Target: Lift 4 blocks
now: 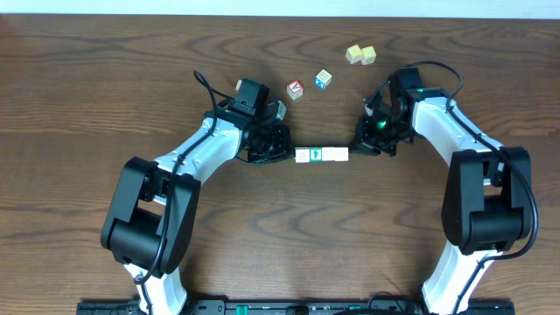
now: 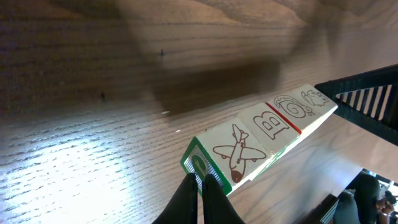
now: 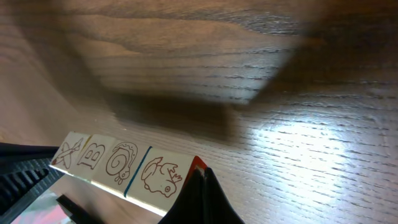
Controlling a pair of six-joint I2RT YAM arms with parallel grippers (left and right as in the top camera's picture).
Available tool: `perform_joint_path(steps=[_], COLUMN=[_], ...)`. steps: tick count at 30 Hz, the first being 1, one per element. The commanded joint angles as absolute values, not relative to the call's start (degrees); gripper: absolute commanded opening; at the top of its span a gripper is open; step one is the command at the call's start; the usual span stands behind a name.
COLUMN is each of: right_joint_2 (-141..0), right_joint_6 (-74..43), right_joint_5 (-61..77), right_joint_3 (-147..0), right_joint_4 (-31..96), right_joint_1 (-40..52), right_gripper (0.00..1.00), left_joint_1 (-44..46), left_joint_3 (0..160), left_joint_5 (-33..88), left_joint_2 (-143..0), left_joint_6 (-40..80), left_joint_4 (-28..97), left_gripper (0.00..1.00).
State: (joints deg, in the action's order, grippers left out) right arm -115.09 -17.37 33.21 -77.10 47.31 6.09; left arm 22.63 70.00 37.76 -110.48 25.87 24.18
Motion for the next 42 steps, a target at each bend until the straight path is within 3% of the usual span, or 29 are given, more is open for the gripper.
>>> perform_joint_path(steps=[1, 42], right_joint_2=[-114.1, -108.7], right_joint_6=[-16.7, -18.2], right_joint_5=[43.6, 45.8], right_joint_3=[-77.4, -77.4], right_joint_4=[47.3, 49.1], right_joint_1=[8.0, 9.0], right_gripper=[0.01, 0.01], left_joint_1=[23.7, 24.0], left_joint_3=[70.8, 70.8], left_joint_5=[41.6, 43.1], left_joint_2=[-108.6, -104.2], left_joint_6=[25.6, 25.8], left_joint_4=[23.6, 23.8], left_gripper=[0.07, 0.07])
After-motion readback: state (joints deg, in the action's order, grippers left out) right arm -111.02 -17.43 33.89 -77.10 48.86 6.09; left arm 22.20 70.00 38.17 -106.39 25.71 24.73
